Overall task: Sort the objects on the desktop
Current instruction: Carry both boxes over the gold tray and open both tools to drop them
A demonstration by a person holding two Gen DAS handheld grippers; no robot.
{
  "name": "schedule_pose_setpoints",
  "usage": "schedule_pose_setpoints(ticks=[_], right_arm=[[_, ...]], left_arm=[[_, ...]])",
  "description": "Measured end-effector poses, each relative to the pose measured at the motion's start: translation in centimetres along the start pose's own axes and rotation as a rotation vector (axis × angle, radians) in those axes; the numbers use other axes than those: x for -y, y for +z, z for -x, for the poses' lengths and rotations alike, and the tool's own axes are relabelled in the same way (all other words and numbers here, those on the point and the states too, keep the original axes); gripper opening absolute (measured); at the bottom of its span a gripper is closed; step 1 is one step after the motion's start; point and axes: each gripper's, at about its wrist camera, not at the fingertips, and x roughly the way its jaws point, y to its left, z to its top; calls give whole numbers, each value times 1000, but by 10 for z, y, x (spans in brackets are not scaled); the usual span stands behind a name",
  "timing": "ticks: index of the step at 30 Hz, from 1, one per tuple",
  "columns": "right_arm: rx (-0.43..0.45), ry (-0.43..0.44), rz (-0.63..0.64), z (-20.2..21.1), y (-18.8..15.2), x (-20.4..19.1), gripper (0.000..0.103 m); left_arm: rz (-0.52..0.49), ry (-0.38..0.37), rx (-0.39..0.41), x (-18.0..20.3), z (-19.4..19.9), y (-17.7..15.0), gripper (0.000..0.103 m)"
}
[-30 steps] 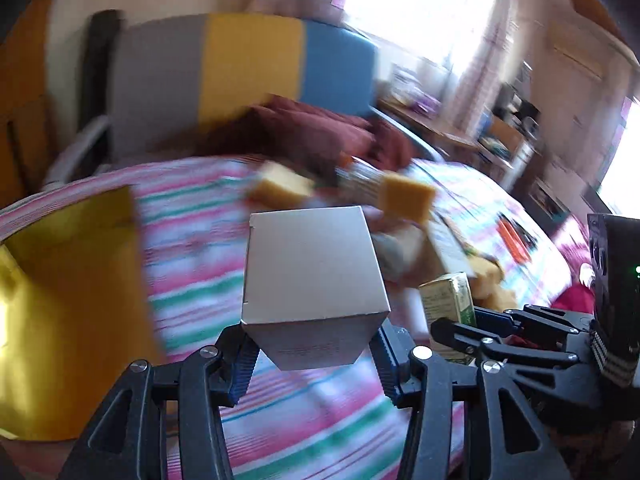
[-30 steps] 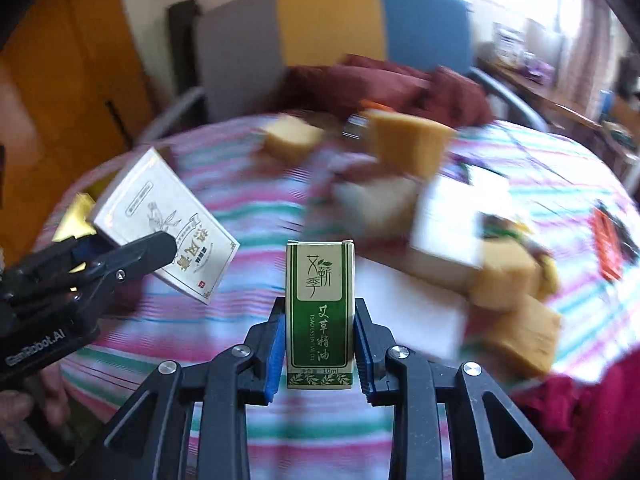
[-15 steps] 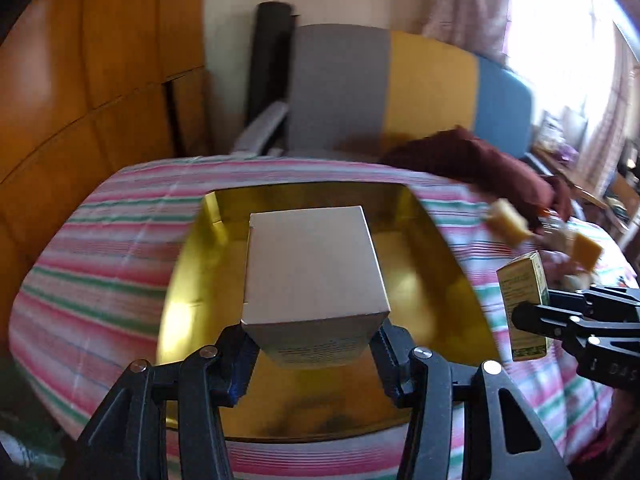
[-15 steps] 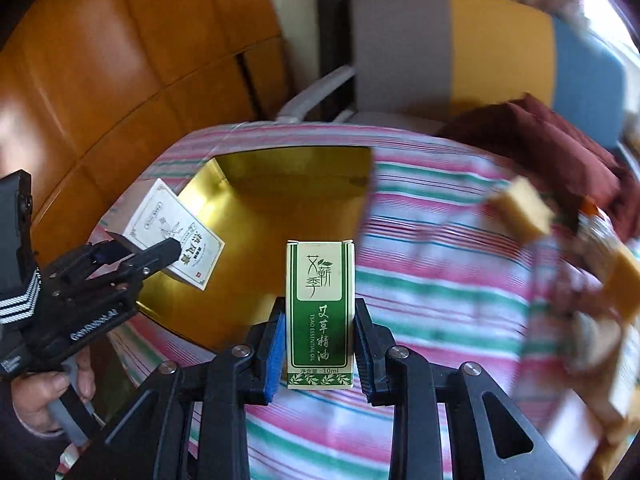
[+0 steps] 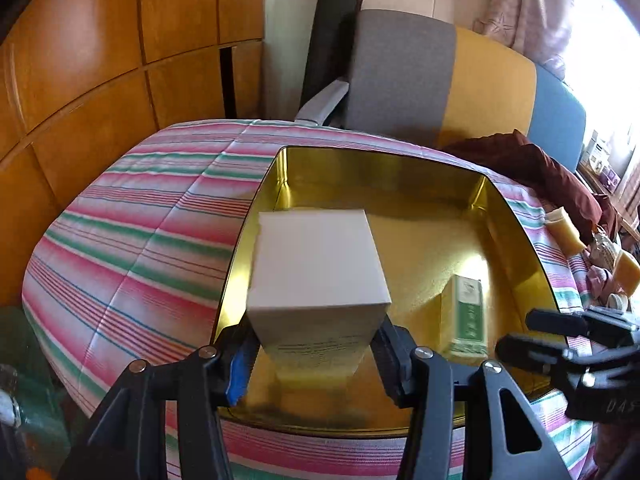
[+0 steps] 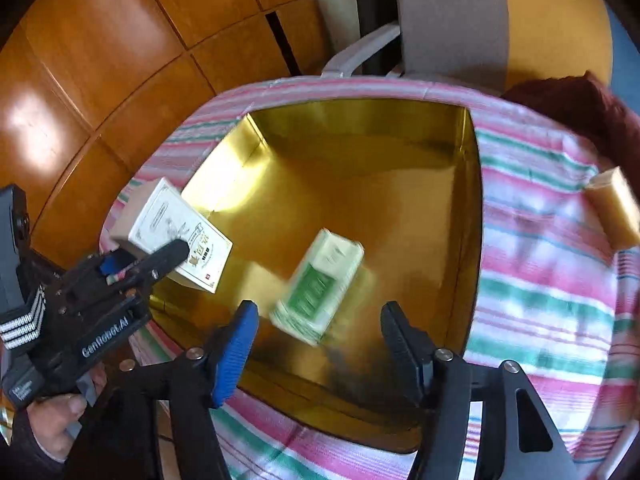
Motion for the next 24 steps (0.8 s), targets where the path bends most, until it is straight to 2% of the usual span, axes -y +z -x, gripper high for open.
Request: schedule_pose_setpoints(ticks=[8, 17, 20, 24], right_arm=[[-60, 32, 0, -9, -15, 1, 71], [-126, 24, 20, -5, -19, 6, 72], [-148, 1, 22, 0, -24, 13, 72], [-177, -77, 42, 2, -34, 19, 72]], left_arm=[[40, 9, -8, -3, 7, -9, 52], [80, -8, -6, -6, 22, -23, 52], [86, -16, 13, -5, 34, -27, 52], [94, -53, 37, 0, 53, -29, 52]])
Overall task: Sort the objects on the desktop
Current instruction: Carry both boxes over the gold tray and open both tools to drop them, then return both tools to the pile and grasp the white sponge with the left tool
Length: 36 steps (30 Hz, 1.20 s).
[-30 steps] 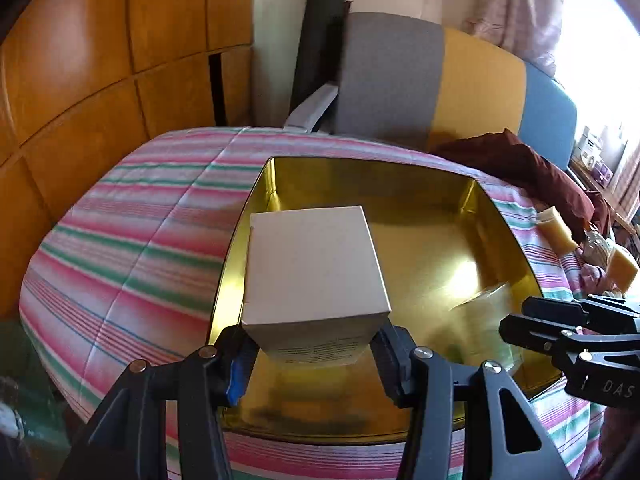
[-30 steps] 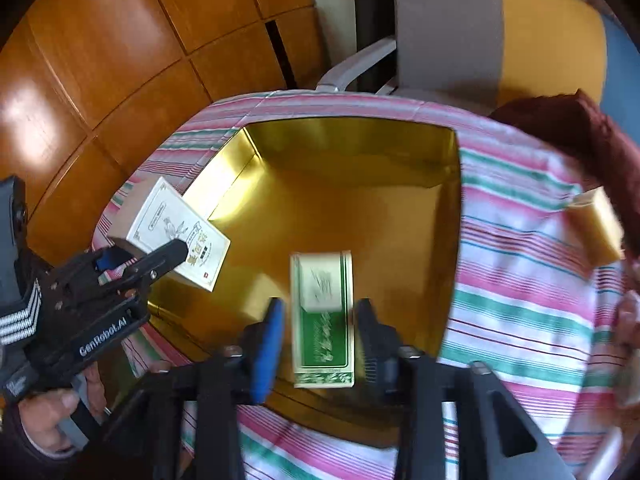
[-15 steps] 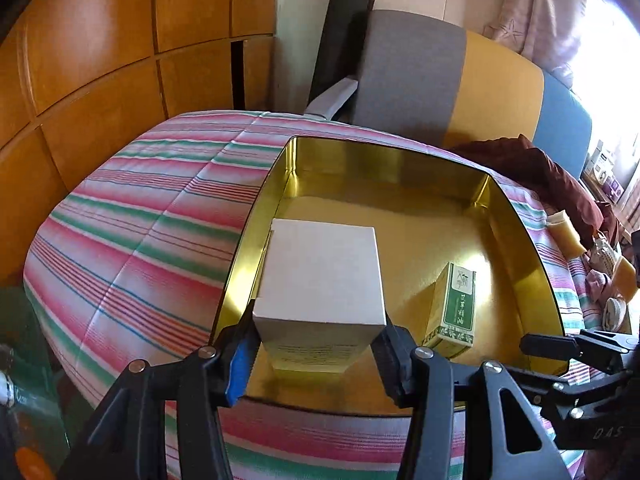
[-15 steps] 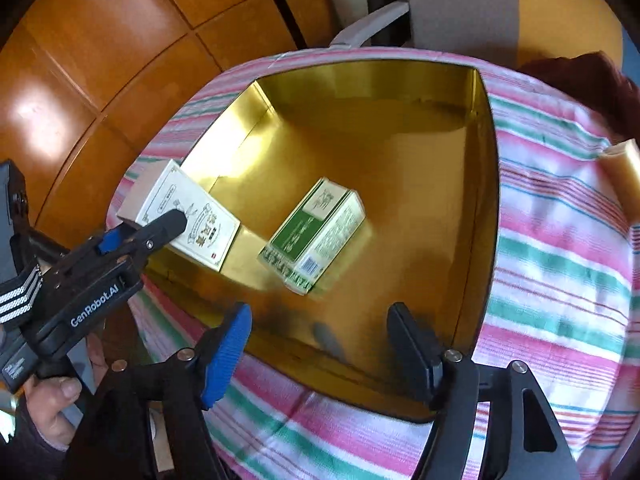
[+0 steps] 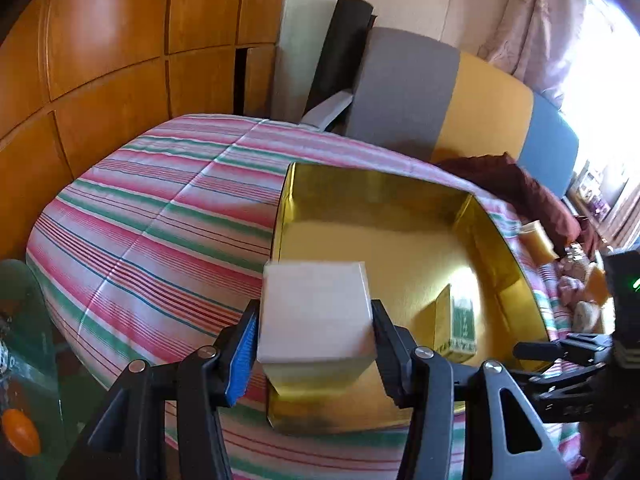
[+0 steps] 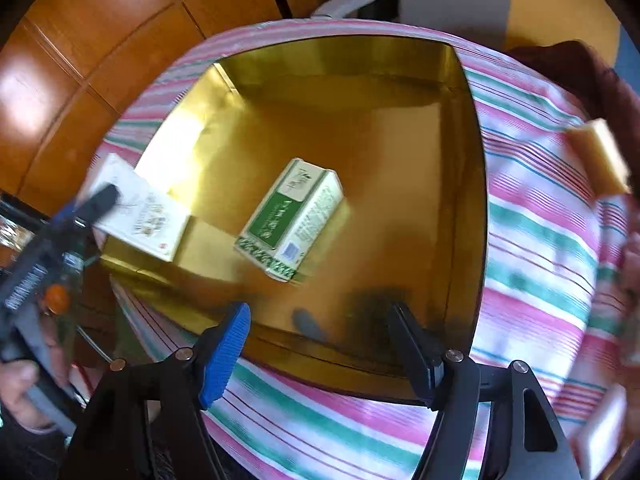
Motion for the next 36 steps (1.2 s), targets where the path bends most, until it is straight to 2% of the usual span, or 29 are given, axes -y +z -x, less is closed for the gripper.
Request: schedule_pose_setpoints(ticks=[2, 4, 9, 11, 15, 21, 28, 33, 36], right_arm=[[3, -33, 3, 4, -10, 5, 73], [26, -53, 0, 10, -18, 7, 78], [244, 24, -115, 50, -33, 29, 88], [308, 31, -166, 71, -42, 46, 88], [357, -3, -237, 99, -59, 70, 89], [378, -99, -380, 135, -96, 126, 89], [371, -237, -531, 181, -126, 198, 89], [299, -289, -578, 175, -120, 244, 79], [241, -297, -608, 156, -114, 267, 78]], left_arm=[[-18, -5, 19, 7, 9, 0, 52], [-37, -7, 45, 16, 20, 1, 52], [-56, -35, 49, 34, 26, 9, 52], [-74, -46, 48, 43, 29, 12, 53], [-137, -70, 67, 67, 38, 15, 52], [-263, -166, 53, 123, 41, 15, 51], [-448, -350, 25, 209, 43, 1, 53], [-549, -456, -31, 261, 34, -16, 54], [-605, -519, -82, 284, 24, -31, 54]])
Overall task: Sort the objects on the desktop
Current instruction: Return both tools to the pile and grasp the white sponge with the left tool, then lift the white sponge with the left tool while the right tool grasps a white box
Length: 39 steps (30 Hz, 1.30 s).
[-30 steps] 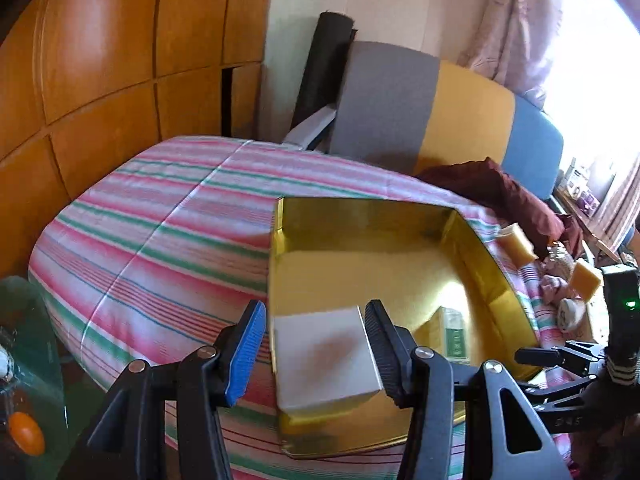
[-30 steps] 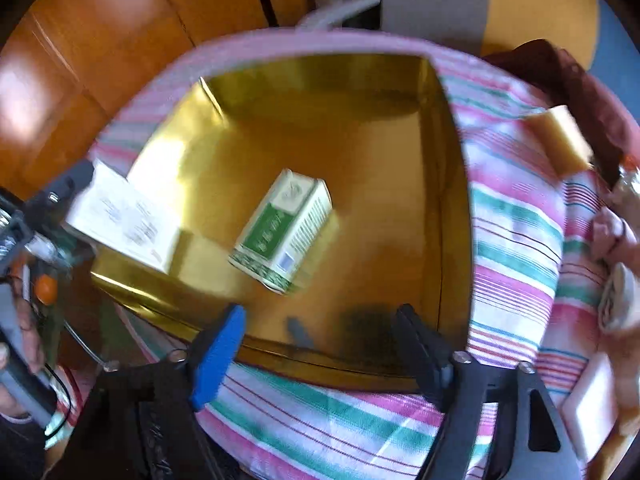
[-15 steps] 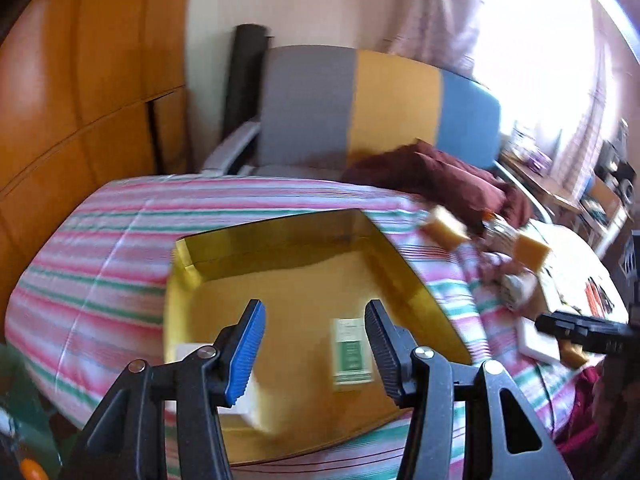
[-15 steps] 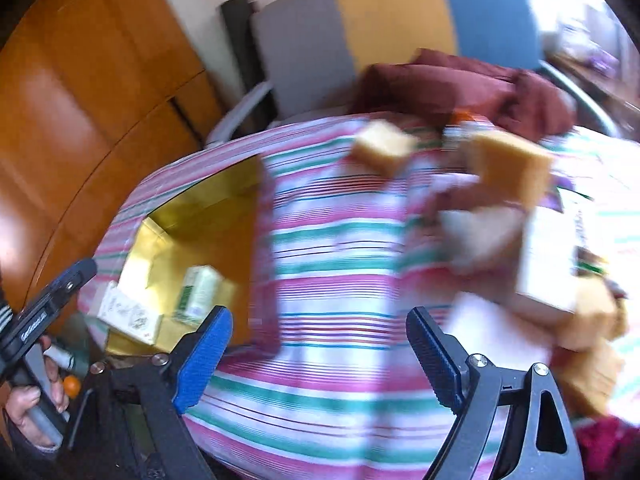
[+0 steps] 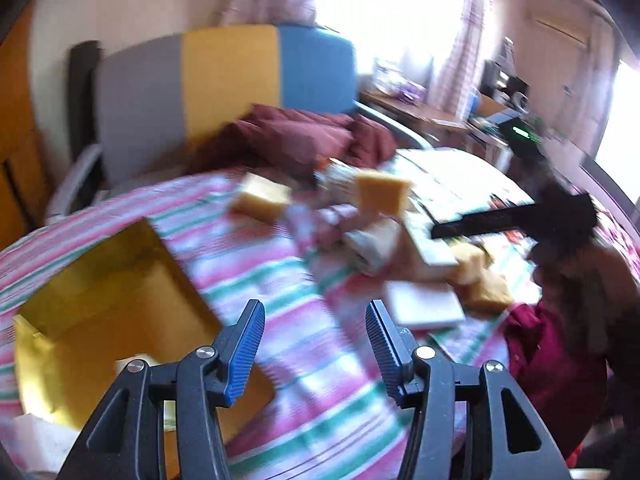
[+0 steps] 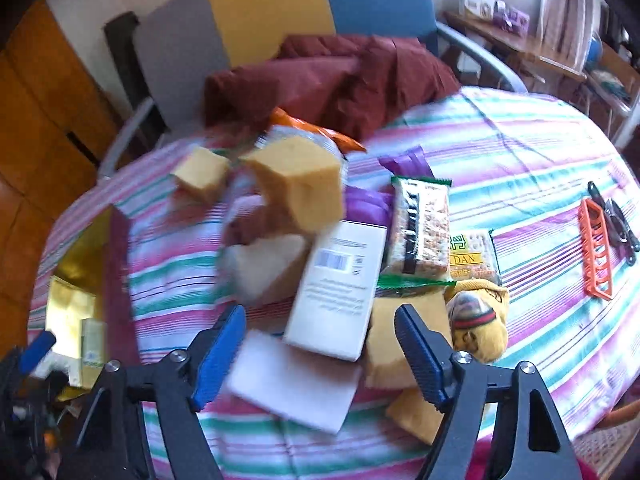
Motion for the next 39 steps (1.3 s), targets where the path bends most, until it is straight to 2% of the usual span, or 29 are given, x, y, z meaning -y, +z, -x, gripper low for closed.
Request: schedule_pose_setpoints(ticks=[6, 12, 14, 16, 18, 24, 32, 37, 39], right_arm=[[-52, -21, -20, -36, 10, 8, 81], [-90, -29, -2, -53, 18, 5, 83], [-128, -56, 34, -63, 17, 0, 78], [-141, -73, 69, -65, 14, -3, 60], [-130, -93, 83, -61, 12, -4, 54], [-110, -49, 68, -46, 6, 0, 51], [-70, 3, 19, -35, 13, 12, 51], [-63, 24, 5, -33, 15, 14, 51], [-64, 28, 3, -34, 16, 15, 51]], left_arm=[[-91, -73, -75, 24, -34, -6, 53], [-197, -103, -138, 40, -66, -10, 52], [-244, -121, -151, 45, -72, -11, 52], [-303, -130, -167, 51, -81, -11, 52], [-360, -138, -187, 57, -90, -11, 52], [-505, -200, -241, 72, -111, -9, 52], [-736, -253, -270, 100, -121, -3, 54], [-893, -307, -329, 114, -126, -1, 61], [-947, -323, -362, 116, -132, -1, 70]])
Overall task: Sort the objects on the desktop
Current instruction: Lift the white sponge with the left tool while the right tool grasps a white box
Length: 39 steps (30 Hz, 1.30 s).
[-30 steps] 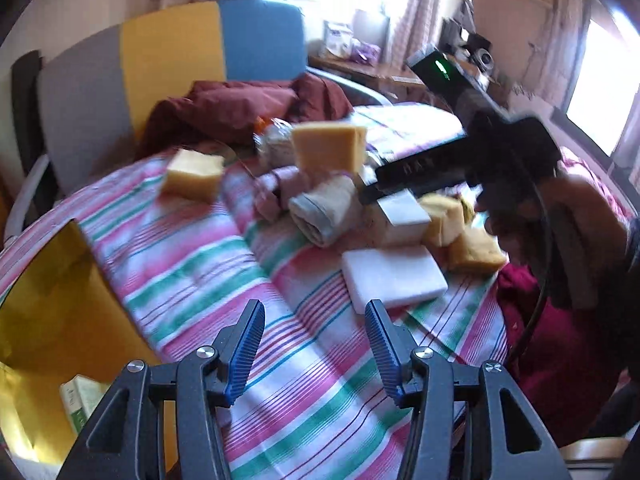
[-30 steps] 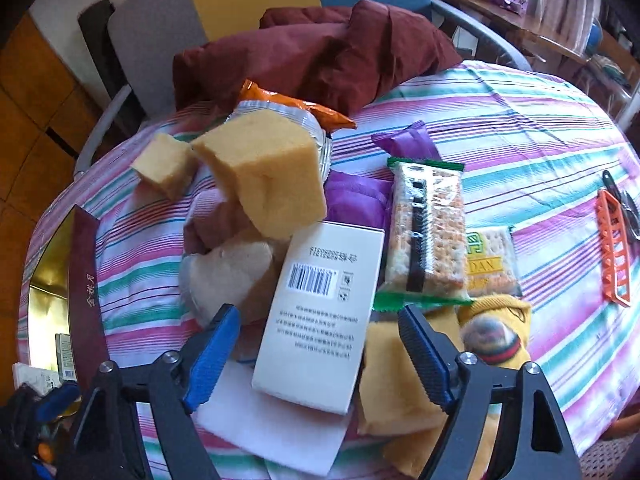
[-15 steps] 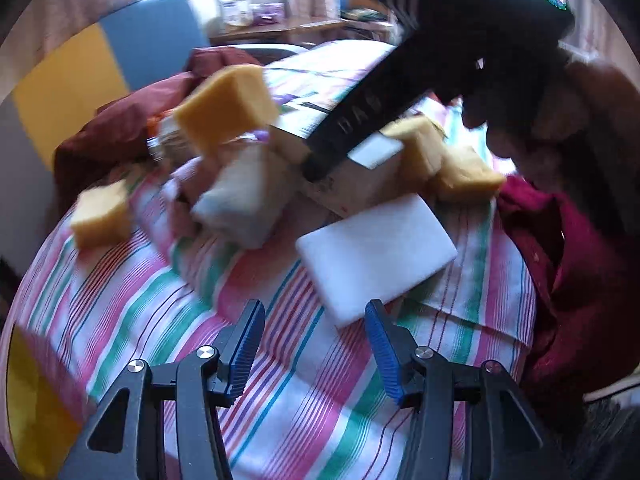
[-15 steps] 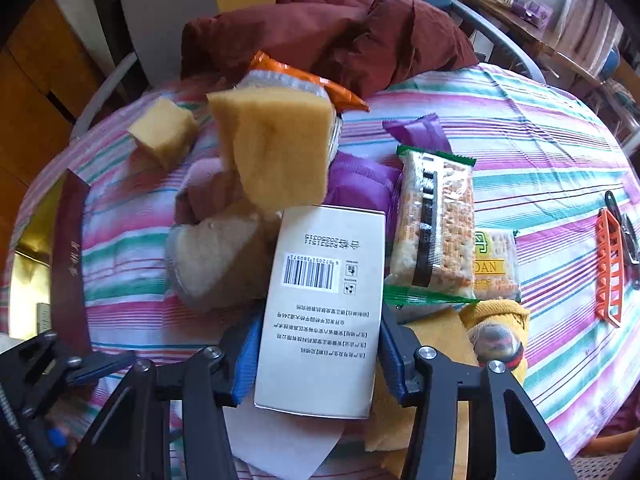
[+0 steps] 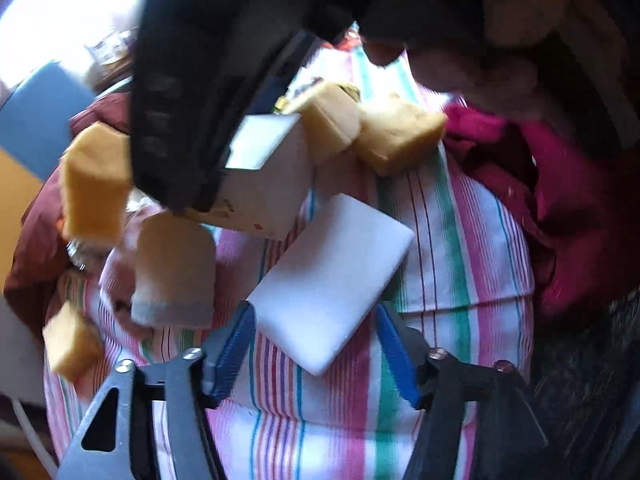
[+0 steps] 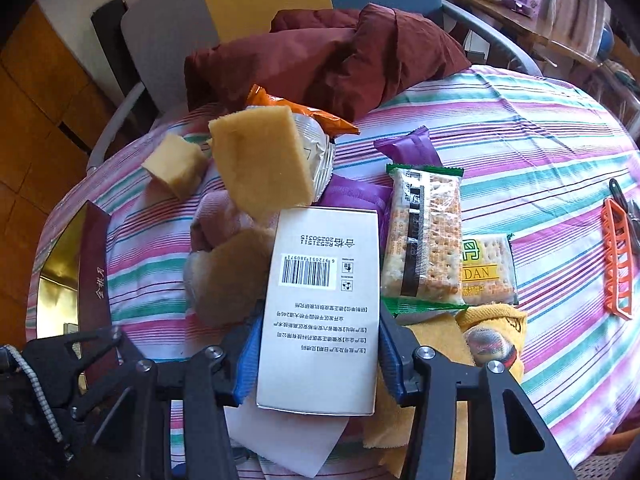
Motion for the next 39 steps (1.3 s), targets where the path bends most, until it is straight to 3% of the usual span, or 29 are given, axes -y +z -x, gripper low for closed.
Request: schedule_pose_setpoints(ticks=[9, 16, 21, 26, 31, 39], right_arm=[[-7, -10, -35, -3, 3, 12, 51], [-4, -22, -43, -3, 4, 14, 51], [6, -28, -35, -2, 4, 11, 51], [54, 3, -36, 6, 5, 10, 51], [101, 50, 23, 16, 3, -5, 51], [69, 69, 111, 11, -6, -29, 50]], left_arm=[[-17, -59, 3, -14, -16, 7, 77], [117, -113, 3, -25, -17, 4, 75], [196, -85, 20, -20, -5, -4, 67], [340, -53, 62, -14, 16, -21, 66], [512, 31, 131, -9, 57, -48, 66], [777, 157, 208, -5, 100, -111, 66]])
